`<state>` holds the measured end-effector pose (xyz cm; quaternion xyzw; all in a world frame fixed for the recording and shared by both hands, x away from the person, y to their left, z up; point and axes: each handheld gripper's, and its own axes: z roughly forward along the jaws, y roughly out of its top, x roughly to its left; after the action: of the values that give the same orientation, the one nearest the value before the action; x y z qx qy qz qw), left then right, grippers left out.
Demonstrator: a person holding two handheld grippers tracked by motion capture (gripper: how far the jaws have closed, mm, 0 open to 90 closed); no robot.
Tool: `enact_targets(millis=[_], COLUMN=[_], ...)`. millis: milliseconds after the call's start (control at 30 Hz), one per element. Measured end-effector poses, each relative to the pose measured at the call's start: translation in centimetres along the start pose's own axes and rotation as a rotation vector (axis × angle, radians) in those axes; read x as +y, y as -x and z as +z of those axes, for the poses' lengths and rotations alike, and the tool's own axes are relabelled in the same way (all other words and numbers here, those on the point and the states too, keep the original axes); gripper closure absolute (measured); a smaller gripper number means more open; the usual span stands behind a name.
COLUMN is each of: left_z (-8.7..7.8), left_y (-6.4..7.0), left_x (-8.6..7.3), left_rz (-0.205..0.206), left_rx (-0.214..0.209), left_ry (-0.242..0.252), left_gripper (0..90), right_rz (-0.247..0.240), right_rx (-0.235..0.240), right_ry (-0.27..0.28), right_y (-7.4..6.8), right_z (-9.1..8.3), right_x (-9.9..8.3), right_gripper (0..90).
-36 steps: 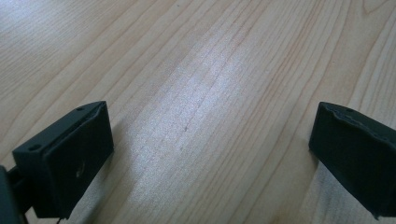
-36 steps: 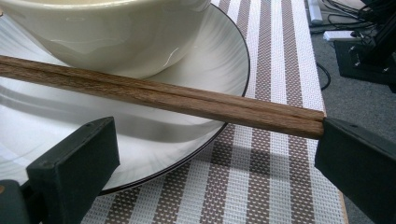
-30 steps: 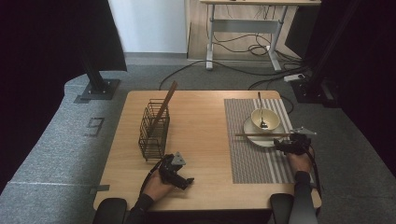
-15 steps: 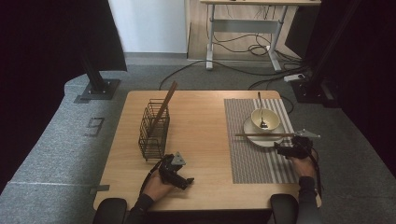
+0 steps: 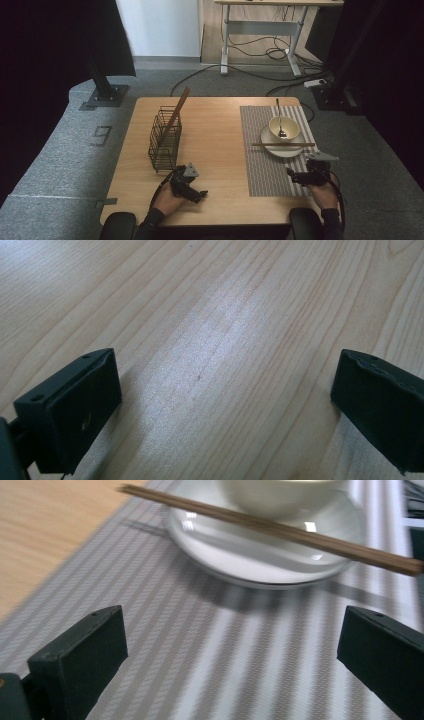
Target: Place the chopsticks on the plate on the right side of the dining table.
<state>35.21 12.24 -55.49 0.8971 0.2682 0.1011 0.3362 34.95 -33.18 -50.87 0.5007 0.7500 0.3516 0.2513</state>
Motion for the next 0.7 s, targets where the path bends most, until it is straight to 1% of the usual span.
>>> enact_targets(millis=[67,133,233,300,400,500,567,633,700], left_z=[0.0,0.0,0.0,0.0,0.0,0.0,0.0,0.0,0.0], left_y=[0.0,0.0,0.0,0.0,0.0,0.0,0.0,0.0,0.0], left_x=[0.0,0.0,0.0,0.0,0.0,0.0,0.0,0.0,0.0], left_rz=[-0.001,-0.001,-0.002,-0.002,-0.002,-0.002,-0.001,-0.001,-0.002], left_rx=[0.000,0.001,0.001,0.001,0.001,0.001,0.001,0.001,0.001], left_ry=[0.000,0.001,0.000,0.001,0.000,0.000,0.001,0.001,0.001], left_gripper=[0.0,0.0,0.0,0.0,0.0,0.0,0.0,0.0,0.0], right_rz=[-0.012,-0.027,-0.051,-0.066,-0.079,-0.088,-0.097,-0.118,-0.128], right_rx=[0.033,0.060,0.105,0.127,0.149,0.168,0.166,0.165,0.172], right_ry=[0.000,0.000,-0.003,-0.016,-0.037,-0.056,-0.069,-0.086,-0.107], right_y=[-1.2,-2.1,-3.6,-4.5,-5.5,-6.2,-6.5,-6.9,-7.1], right_z=[-0.2,-0.1,0.8,1.7,3.2,4.8,5.7,6.6,7.5], right_x=[0.1,0.3,0.6,0.9,1.0,1.0,0.9,0.6,0.2], right_gripper=[0.0,0.0,0.0,0.0,0.0,0.0,0.0,0.0,0.0])
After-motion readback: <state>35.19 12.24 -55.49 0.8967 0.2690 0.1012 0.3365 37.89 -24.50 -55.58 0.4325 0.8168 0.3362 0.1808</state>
